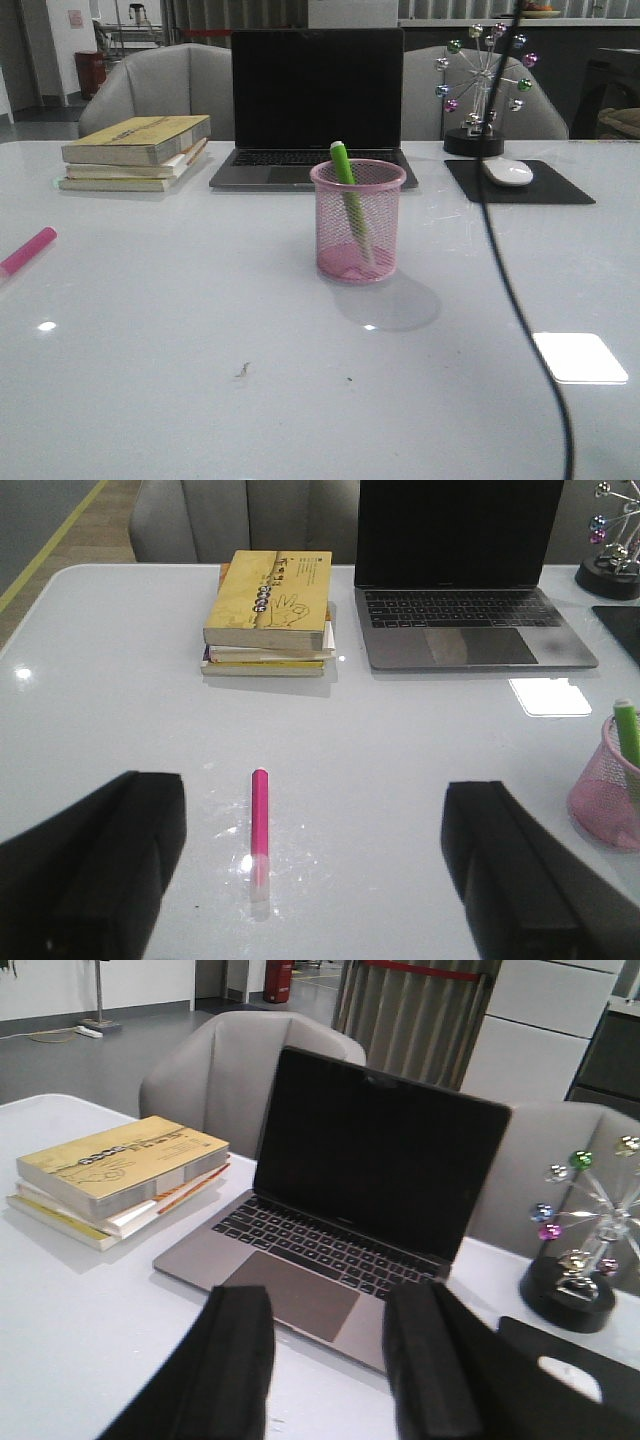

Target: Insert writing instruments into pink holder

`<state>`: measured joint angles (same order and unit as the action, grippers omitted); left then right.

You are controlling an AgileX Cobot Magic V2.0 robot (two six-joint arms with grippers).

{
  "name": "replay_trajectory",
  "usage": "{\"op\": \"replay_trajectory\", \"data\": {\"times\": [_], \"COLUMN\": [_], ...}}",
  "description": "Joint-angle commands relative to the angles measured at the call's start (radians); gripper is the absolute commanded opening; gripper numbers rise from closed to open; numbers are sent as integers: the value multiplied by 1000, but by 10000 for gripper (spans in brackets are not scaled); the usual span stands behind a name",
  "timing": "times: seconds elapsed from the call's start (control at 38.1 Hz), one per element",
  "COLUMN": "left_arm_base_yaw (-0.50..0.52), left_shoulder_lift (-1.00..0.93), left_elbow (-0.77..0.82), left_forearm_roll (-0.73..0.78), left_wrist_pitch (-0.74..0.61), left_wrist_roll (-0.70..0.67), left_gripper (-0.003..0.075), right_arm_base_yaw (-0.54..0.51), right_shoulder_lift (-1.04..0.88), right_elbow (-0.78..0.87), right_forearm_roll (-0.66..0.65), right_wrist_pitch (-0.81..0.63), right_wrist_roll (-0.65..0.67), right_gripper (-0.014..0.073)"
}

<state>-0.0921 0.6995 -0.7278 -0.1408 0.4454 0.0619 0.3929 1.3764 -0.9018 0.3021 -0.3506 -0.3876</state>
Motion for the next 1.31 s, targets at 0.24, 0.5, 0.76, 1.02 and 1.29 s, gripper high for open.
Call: {"op": "replay_trajectory", "data": {"times": [0.24,0.5,0.76,1.02,1.29], "left_arm_base_yaw": [3,3,3,3,3], "left_shoulder_lift": [-3,-3,-3,-3,-3], "left_elbow": [-32,-32,-32,-32,-32], "left_forearm_roll": [-13,-13,-13,-13,-13], "left_wrist_pitch": [-78,-78,-78,-78,-78], "left_wrist_roll": [-4,-4,-4,-4,-4], "left_gripper": [583,583,583,583,583], "right_arm_base_yaw": [-256,-480,-480,-480,-480], "right_shoulder_lift": [-295,-490,-618,-741,-754], "right_elbow": [-22,-20,124,293,324], "right_forearm_roll": [27,26,27,27,27], "right_wrist_pitch": [266,681,663,630,631], "right_wrist_roll": [-43,-43,-43,-43,-43], "right_gripper": [395,395,395,395,395]}}
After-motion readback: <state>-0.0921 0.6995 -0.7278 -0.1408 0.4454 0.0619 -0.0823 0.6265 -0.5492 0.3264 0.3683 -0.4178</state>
